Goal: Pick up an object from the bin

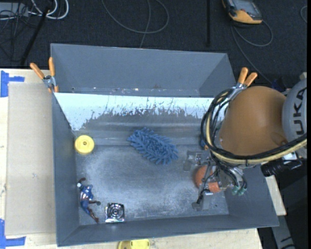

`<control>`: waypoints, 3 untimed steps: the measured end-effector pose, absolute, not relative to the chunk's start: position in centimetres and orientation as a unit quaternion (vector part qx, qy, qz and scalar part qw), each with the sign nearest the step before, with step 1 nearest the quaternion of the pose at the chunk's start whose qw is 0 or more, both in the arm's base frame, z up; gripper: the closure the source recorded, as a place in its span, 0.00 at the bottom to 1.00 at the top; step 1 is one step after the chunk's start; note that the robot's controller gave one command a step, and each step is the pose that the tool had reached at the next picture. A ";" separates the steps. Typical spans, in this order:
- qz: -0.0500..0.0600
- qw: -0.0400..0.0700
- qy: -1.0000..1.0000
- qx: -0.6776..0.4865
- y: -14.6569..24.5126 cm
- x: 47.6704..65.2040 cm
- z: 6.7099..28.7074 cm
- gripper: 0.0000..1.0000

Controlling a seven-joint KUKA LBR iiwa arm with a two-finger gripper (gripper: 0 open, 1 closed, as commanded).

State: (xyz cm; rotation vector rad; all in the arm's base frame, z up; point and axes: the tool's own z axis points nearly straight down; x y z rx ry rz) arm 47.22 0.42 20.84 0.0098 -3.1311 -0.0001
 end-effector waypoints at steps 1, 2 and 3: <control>0.000 0.001 -1.000 0.003 0.4 47.4 21.3 0.00; 0.000 -0.004 -1.000 0.029 -5.8 53.3 13.7 0.00; -0.001 0.004 -1.000 0.009 -7.5 51.6 12.5 0.00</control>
Offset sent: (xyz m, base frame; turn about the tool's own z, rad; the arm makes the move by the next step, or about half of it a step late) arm 0.1046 -0.1157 -0.1384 -0.0925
